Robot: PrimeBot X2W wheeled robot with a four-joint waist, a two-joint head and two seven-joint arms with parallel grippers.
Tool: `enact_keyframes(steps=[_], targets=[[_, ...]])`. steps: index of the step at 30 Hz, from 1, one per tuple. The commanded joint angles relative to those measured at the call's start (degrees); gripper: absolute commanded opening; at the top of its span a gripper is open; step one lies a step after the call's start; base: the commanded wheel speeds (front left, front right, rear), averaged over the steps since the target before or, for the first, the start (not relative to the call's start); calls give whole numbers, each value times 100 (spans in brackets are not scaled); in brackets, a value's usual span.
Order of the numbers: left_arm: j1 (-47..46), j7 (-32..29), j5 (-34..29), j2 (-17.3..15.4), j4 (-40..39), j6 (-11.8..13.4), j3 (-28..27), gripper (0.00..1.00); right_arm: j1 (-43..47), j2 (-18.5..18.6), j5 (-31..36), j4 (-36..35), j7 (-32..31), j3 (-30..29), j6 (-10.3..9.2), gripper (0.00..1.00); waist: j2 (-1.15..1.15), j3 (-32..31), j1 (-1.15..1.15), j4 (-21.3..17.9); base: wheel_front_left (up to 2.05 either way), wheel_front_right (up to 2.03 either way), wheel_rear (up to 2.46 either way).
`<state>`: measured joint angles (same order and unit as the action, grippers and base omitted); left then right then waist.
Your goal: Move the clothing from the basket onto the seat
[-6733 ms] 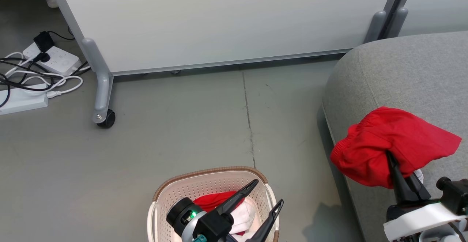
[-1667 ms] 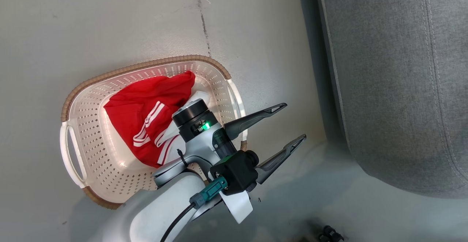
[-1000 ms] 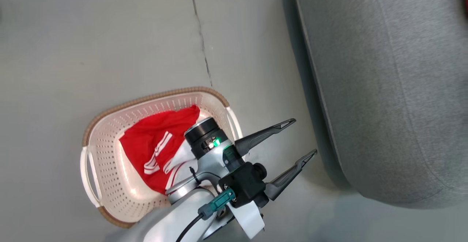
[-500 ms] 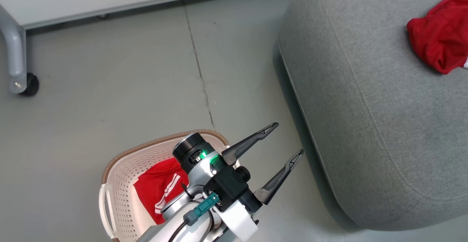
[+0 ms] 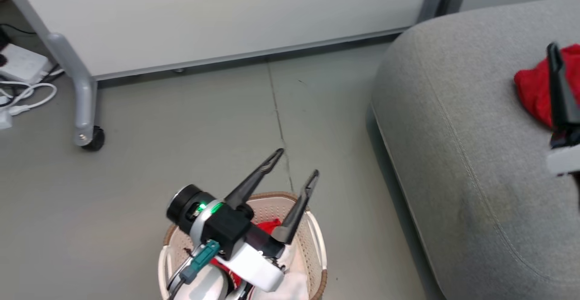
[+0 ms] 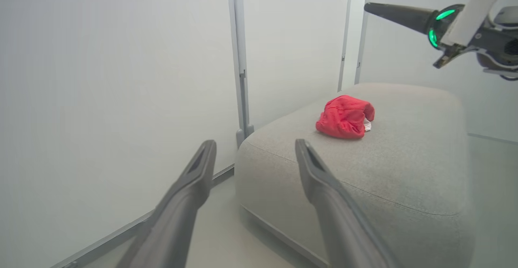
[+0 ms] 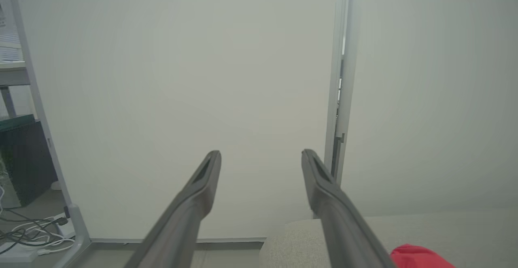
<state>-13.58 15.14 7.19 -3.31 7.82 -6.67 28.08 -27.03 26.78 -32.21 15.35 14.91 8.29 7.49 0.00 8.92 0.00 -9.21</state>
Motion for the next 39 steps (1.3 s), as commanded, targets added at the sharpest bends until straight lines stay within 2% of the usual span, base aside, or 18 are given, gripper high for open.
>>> enact_keyframes(steps=[1, 7, 12, 18, 26, 39], targets=[[139, 4, -20, -14, -8, 71, -214, 100, 283, -99, 100, -168, 17, 31, 1, 100, 0, -188, 0, 232, 0, 0, 0], [356, 4, 52, 21, -37, 179, -792, 100, 902, -418, 419, -561, 18, 114, 1, 100, 0, -319, 0, 523, 0, 0, 0], [555, 4, 5, 32, -1, 308, -1197, 100, 1451, -827, 631, -787, 18, 61, 1, 100, 0, -441, 0, 778, 0, 0, 0], [891, 4, 225, 35, 118, 584, -1453, 100, 1962, -1157, 1195, -915, 18, 175, 1, 100, 0, -611, 0, 987, 0, 0, 0], [1229, 4, 298, 34, 184, 847, -1528, 100, 2510, -1792, 1450, -815, 18, -114, 1, 100, 0, -723, 0, 1156, 0, 0, 0], [1293, 4, 360, 35, 228, 931, -1528, 100, 2607, -1843, 1530, -643, 18, 41, 1, 100, 0, -749, 0, 1165, 0, 0, 0]])
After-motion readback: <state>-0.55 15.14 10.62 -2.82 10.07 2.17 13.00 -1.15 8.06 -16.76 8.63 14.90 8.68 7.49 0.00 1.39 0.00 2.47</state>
